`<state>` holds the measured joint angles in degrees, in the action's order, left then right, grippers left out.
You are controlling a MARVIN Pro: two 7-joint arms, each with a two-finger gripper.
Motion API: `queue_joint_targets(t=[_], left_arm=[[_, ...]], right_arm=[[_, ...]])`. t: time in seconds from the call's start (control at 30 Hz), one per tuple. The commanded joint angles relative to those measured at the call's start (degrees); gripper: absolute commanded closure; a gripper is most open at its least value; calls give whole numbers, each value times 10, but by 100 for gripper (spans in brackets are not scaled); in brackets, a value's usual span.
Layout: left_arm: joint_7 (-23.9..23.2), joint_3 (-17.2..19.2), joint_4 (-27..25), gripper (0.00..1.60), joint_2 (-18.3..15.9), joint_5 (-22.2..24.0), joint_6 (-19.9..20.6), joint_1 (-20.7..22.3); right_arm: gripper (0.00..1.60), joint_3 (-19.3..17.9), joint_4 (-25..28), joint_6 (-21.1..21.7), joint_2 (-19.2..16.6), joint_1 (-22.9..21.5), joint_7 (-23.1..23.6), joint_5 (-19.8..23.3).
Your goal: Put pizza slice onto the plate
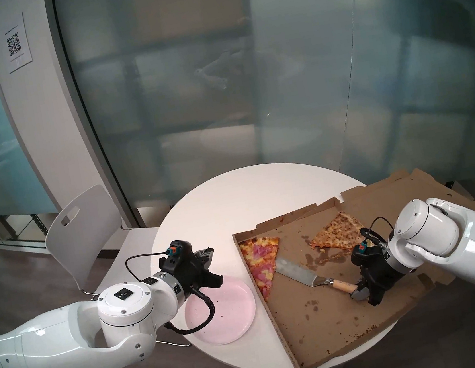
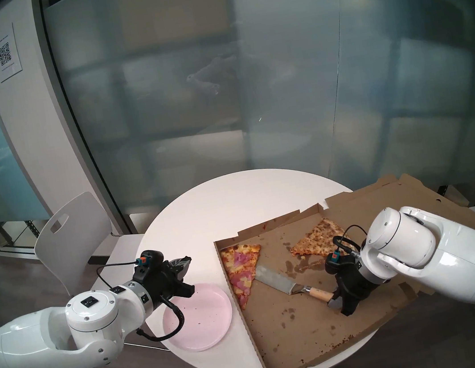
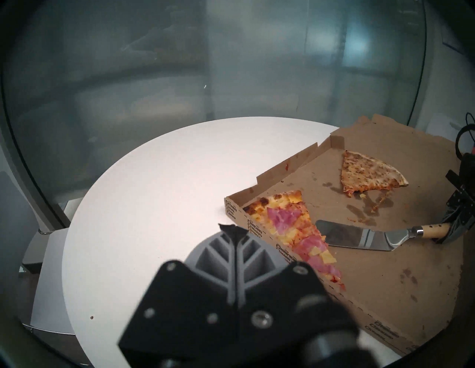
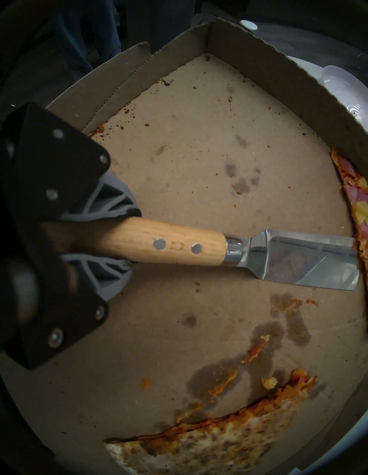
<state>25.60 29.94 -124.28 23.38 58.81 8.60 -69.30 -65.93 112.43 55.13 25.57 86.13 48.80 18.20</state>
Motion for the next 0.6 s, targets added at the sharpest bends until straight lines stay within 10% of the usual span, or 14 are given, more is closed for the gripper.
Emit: queue_joint_targets(t=[0.0,0.57], left_arm=[[-73,-9,20,160,25,-46,-13,22],[-108,-53,88,160,72,-90,-8,29]], right_arm=[[160,-6,15,-1,-4,-14,11,7],[160,-39,26,-1,-28,22,-4,35]])
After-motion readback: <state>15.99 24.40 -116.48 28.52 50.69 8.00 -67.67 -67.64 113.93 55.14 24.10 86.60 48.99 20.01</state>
